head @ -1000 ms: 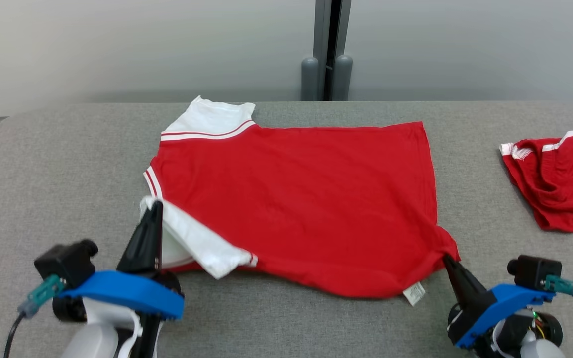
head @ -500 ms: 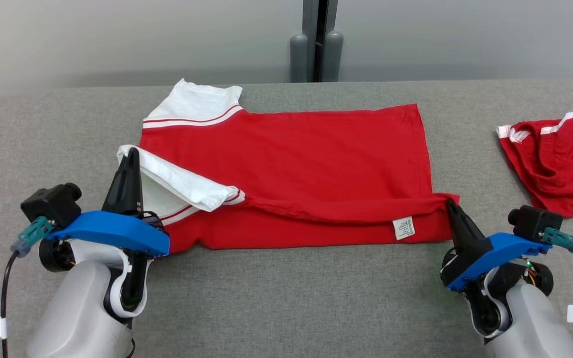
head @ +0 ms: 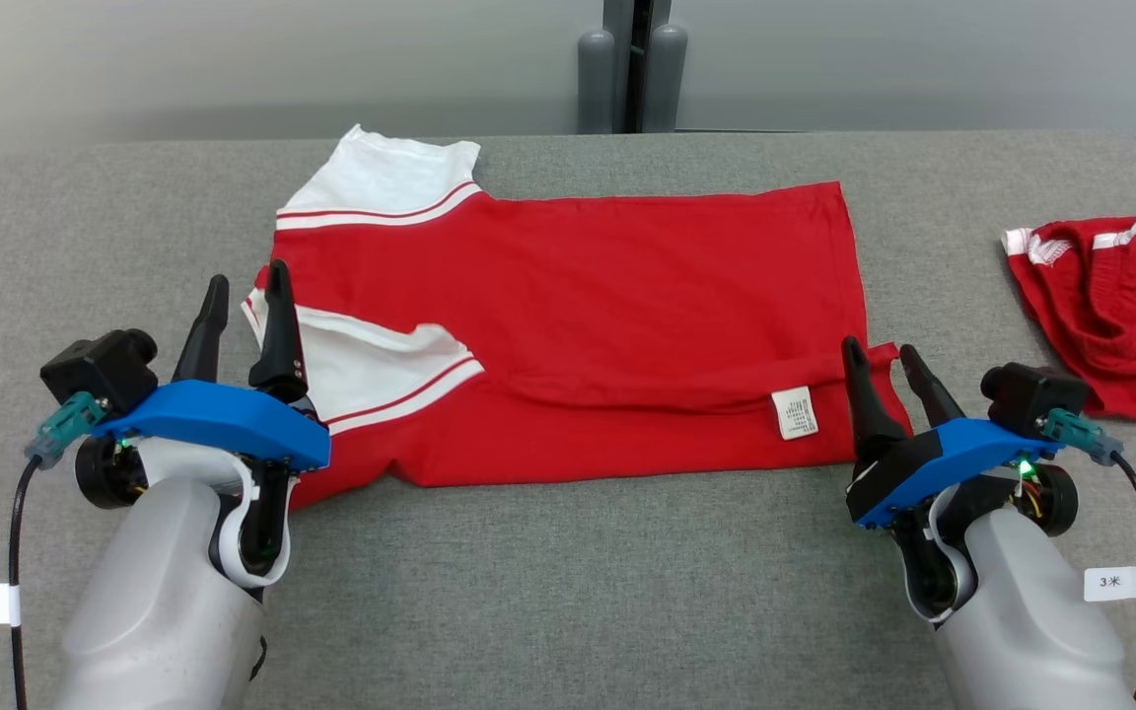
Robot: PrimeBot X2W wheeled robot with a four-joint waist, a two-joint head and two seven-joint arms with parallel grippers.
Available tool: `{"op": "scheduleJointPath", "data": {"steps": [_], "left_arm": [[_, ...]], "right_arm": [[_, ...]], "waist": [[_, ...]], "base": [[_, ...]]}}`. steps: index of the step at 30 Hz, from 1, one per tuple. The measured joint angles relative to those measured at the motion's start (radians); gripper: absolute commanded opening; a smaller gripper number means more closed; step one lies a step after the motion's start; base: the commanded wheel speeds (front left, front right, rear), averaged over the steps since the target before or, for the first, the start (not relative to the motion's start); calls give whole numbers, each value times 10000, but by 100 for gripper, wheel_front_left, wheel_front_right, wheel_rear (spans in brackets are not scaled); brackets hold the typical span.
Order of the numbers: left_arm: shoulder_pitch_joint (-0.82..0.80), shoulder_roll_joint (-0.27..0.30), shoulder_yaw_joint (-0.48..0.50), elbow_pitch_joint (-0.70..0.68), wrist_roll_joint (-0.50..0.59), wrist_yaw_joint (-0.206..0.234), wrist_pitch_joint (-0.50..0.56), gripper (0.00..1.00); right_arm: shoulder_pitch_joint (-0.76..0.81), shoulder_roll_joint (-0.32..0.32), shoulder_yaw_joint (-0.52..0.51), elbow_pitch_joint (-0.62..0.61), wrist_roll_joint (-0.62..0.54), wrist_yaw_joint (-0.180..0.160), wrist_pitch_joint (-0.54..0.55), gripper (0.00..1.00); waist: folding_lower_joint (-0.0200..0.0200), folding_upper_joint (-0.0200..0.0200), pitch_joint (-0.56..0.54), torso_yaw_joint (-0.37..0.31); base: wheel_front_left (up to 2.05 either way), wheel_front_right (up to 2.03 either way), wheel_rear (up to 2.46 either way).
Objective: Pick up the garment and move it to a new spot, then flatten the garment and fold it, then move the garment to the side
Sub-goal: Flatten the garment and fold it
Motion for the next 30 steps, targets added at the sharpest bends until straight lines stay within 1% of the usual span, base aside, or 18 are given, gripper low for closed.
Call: {"op": "scheduleJointPath", "data": {"steps": [2,6,8,9,11,14,15,18,23,27,30], "left_arm": [[0,-10,4,-50,33,-77,-46,100],[193,-15,219,-610,81,-291,-98,100],[882,56,374,-1248,173,-357,-100,100],[882,56,374,-1248,173,-357,-100,100],[1406,121,428,-1609,174,-376,-100,100],[2215,362,443,-1962,182,-376,-96,100],[2460,458,441,-2019,186,-326,-27,100],[3157,616,441,-2242,127,84,504,100],[3991,660,451,-2711,-366,767,1862,100],[4196,575,533,-3012,-930,1072,2780,100],[4177,533,610,-3131,-1124,1221,3060,100]], "right_arm": [[-15,0,-23,33,-77,0,-127,100],[-1,0,-236,-111,-456,0,-529,100],[202,0,-454,-583,-878,0,-646,100],[202,0,-454,-583,-878,0,-646,100],[472,2,-627,-1041,-1298,0,-708,100],[1032,-4,-851,-1705,-1806,0,-719,100],[1220,-4,-907,-1898,-1906,0,-717,100],[1756,-2,-1045,-2508,-2242,0,-500,100],[2459,-2,-1095,-3442,-2307,0,81,100],[2708,-2,-1030,-3967,-2259,0,489,100],[2741,-2,-955,-4180,-2236,0,738,100]], "waist": [[0,0,3,11],[0,0,-37,30],[0,0,-94,37],[0,0,-94,37],[0,0,-153,45],[-1,0,-279,75],[-1,0,-330,96],[-2,0,-475,172],[-3,0,-585,260],[-2,0,-513,252],[-3,0,-354,166]], "base": [[0,0,0],[0,0,0],[0,0,0],[0,0,0],[0,0,0],[0,0,0],[0,0,0],[0,0,0],[0,0,0],[0,0,0],[0,0,0]]}}
